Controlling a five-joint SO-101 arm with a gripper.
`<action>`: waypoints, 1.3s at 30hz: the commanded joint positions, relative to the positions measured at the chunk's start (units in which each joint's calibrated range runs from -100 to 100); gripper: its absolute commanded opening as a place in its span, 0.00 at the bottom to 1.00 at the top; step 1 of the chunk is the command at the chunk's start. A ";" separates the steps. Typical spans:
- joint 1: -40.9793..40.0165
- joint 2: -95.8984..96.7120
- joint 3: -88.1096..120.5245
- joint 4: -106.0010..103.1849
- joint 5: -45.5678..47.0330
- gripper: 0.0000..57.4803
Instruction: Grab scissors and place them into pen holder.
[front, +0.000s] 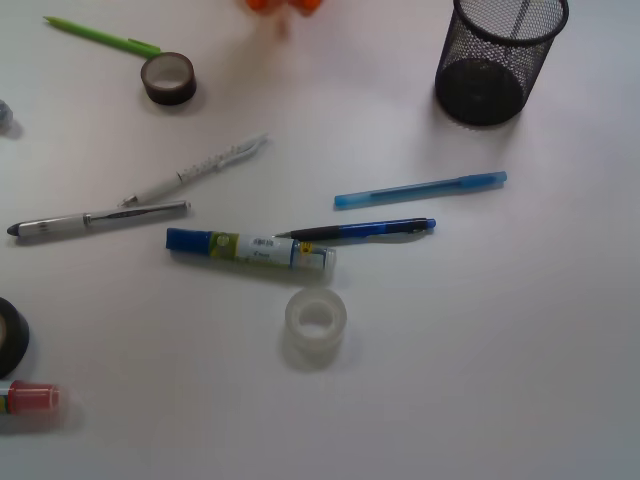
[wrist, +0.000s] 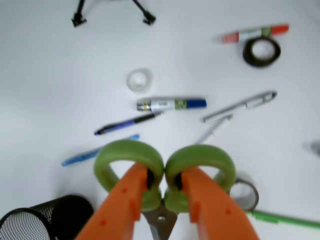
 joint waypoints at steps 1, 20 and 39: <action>-4.16 -18.18 22.27 -1.94 -5.52 0.00; -43.34 -29.65 56.42 -59.51 -3.96 0.01; -44.54 -47.42 99.54 -86.98 6.06 0.01</action>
